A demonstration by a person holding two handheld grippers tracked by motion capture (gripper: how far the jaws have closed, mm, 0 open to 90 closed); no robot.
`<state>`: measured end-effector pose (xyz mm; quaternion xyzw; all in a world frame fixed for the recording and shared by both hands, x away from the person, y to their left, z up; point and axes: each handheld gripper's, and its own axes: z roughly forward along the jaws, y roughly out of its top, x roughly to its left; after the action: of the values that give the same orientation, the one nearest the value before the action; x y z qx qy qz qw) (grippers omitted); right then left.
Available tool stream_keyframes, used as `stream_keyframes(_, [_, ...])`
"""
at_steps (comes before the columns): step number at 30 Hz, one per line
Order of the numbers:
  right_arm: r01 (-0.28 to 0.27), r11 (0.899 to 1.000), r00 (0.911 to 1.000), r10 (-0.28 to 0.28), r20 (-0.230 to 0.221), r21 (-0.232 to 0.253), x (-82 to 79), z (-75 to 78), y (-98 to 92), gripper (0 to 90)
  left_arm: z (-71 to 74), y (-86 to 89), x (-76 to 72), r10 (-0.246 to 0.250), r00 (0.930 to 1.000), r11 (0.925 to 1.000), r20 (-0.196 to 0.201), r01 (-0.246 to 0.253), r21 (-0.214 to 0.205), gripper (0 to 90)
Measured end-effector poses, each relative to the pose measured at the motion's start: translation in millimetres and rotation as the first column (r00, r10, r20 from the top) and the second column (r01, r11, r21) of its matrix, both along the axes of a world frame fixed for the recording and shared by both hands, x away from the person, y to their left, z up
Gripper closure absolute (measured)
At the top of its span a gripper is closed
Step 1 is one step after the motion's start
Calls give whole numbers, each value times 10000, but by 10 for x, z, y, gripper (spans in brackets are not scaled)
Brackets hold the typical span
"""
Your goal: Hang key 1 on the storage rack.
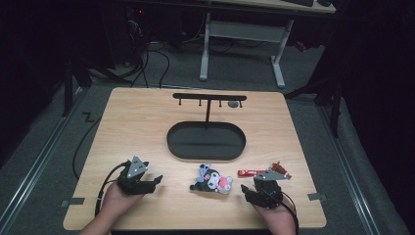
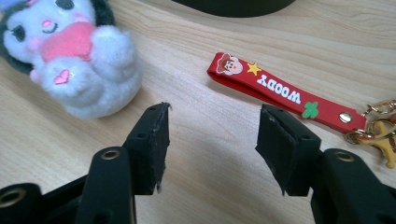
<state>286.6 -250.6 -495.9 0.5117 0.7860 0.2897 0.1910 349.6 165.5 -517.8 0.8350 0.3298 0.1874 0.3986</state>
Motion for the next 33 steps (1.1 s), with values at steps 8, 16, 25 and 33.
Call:
stream_keyframes(8, [-188,9991,9989,171,-447,-376,-17,68,-12,409,10,-18,-30,-176,9998,9998,19,176,35,290])
stream_keyframes(16, [-452,9929,9933,329,-1108,-1100,-95,158,-141,407,-1,-23,-35,-217,9997,9997,70,216,143,291])
stream_keyframes(25, [-576,9884,9879,362,-1506,-1406,-147,192,-232,402,-10,-49,-54,-346,9994,9991,28,345,245,292])
stream_keyframes(33, [-599,9884,9806,322,-1934,-1393,-181,216,-373,400,-25,-62,-61,-435,9991,9985,-9,435,346,292])
